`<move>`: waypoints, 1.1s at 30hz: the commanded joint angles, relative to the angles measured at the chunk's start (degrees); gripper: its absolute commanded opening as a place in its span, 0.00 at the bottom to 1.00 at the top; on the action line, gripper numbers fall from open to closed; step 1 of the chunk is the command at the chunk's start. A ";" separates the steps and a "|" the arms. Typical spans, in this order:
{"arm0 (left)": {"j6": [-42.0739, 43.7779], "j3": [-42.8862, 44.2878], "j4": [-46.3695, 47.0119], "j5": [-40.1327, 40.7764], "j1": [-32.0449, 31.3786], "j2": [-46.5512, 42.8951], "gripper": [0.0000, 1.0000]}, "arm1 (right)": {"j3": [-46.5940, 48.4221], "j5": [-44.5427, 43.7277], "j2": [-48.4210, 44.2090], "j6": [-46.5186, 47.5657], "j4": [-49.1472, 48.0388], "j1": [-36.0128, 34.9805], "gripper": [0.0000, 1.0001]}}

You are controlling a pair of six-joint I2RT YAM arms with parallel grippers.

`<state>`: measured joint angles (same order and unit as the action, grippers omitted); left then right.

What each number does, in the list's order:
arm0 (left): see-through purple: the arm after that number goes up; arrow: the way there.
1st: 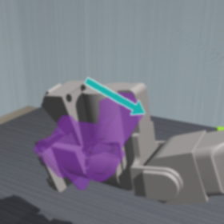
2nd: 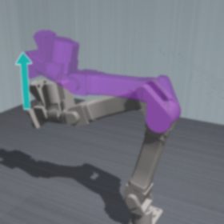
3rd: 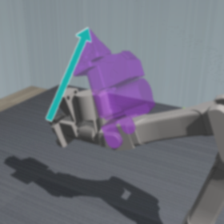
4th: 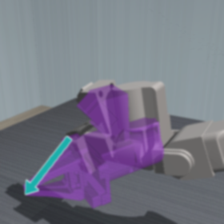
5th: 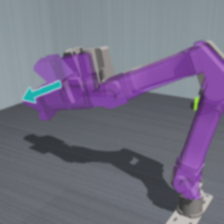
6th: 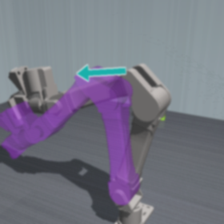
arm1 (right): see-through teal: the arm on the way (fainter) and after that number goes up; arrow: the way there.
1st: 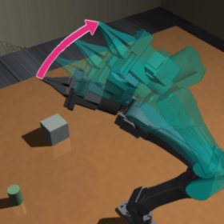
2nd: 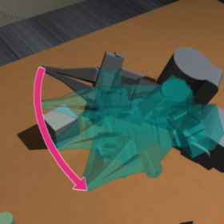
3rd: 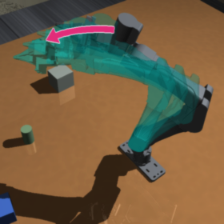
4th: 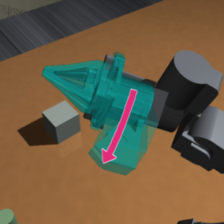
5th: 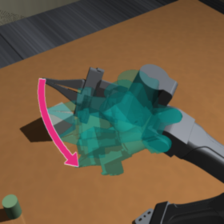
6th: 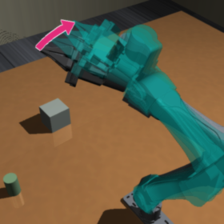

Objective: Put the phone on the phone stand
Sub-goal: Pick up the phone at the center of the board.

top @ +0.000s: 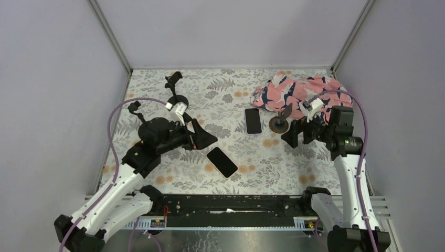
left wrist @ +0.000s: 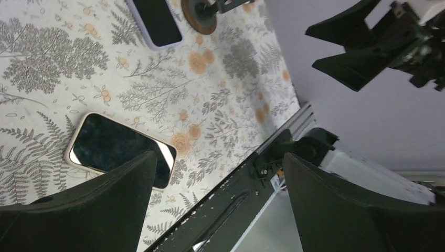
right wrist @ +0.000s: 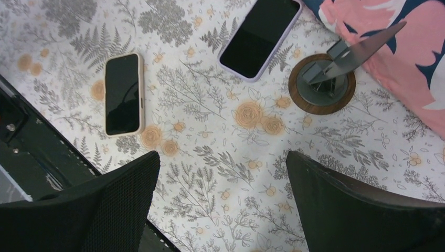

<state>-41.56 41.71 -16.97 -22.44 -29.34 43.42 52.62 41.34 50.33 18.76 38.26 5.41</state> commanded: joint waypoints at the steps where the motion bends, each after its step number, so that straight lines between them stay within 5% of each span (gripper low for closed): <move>1: 1.52 -1.07 2.56 10.88 -4.51 4.18 0.99 | -3.60 -2.51 -1.73 1.65 -5.30 0.54 1.00; 17: -2.24 6.88 -1.09 26.49 -4.93 22.37 0.99 | -8.76 -13.60 -1.23 -1.10 -11.63 3.93 1.00; 25: -24.14 10.42 -6.75 36.27 -15.64 26.04 0.99 | -8.98 -26.05 -1.29 -5.33 -15.28 6.06 1.00; 33: -33.48 14.18 -17.52 48.78 -23.83 28.71 0.99 | -9.40 -29.85 -0.85 -7.69 -17.08 7.42 1.00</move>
<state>-67.72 54.08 -28.14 17.04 -50.70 71.37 43.35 14.37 49.21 12.88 23.77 12.43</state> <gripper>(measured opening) 0.987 0.994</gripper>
